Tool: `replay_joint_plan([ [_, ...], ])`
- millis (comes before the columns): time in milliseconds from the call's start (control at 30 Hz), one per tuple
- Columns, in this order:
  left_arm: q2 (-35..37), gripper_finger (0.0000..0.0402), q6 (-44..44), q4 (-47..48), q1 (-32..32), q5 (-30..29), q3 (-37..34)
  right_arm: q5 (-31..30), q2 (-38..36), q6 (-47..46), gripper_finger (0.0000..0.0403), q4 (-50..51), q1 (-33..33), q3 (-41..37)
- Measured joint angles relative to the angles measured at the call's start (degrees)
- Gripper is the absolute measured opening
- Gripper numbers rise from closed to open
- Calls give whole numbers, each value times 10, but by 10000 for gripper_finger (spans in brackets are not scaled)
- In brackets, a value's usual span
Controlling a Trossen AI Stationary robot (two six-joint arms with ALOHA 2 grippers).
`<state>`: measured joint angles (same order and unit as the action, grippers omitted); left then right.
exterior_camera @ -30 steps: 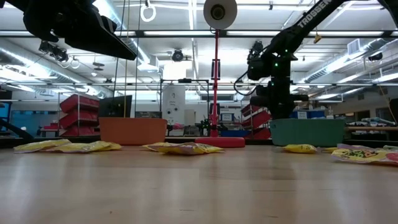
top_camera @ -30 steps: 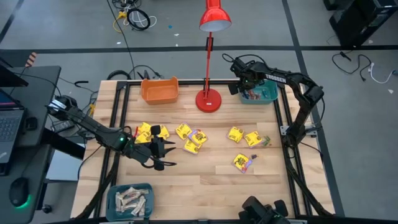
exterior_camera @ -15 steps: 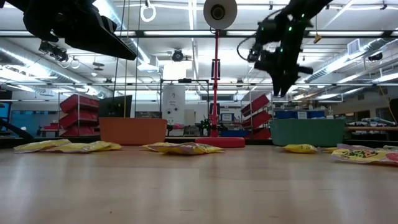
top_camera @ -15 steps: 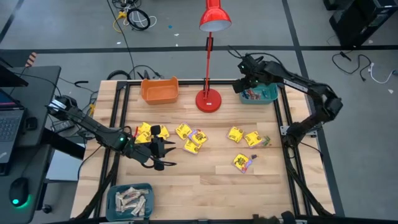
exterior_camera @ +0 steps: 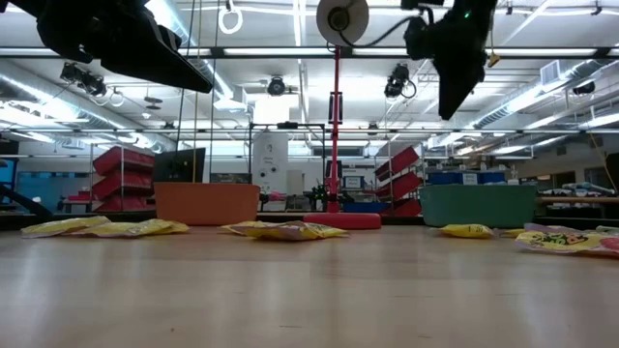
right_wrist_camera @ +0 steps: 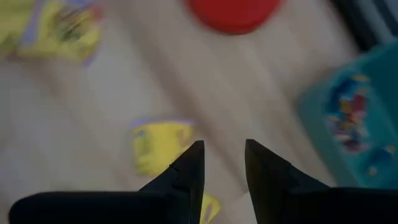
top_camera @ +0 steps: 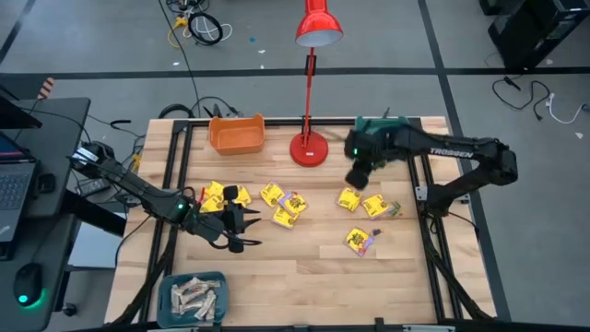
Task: Sort candy
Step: Put the small violet candy into the green bin
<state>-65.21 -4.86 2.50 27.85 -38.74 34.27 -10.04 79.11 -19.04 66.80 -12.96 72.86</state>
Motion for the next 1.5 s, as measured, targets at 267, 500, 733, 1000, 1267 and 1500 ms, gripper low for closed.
replay_joint_plan([
  [267,0,88,-1,0,0,0,0,38,1,59,100,2,165,0],
  [500,0,88,0,0,0,0,0,17,3,10,98,21,278,0],
  [733,0,88,-1,0,0,0,0,13,4,-61,95,52,364,-37],
  [1000,0,88,-1,0,0,0,0,13,4,-119,94,17,413,-144],
  [1267,0,88,-1,0,0,0,0,38,4,-141,93,-92,415,-246],
  [1500,0,88,-3,0,0,0,0,39,4,-150,104,-127,415,-279],
])
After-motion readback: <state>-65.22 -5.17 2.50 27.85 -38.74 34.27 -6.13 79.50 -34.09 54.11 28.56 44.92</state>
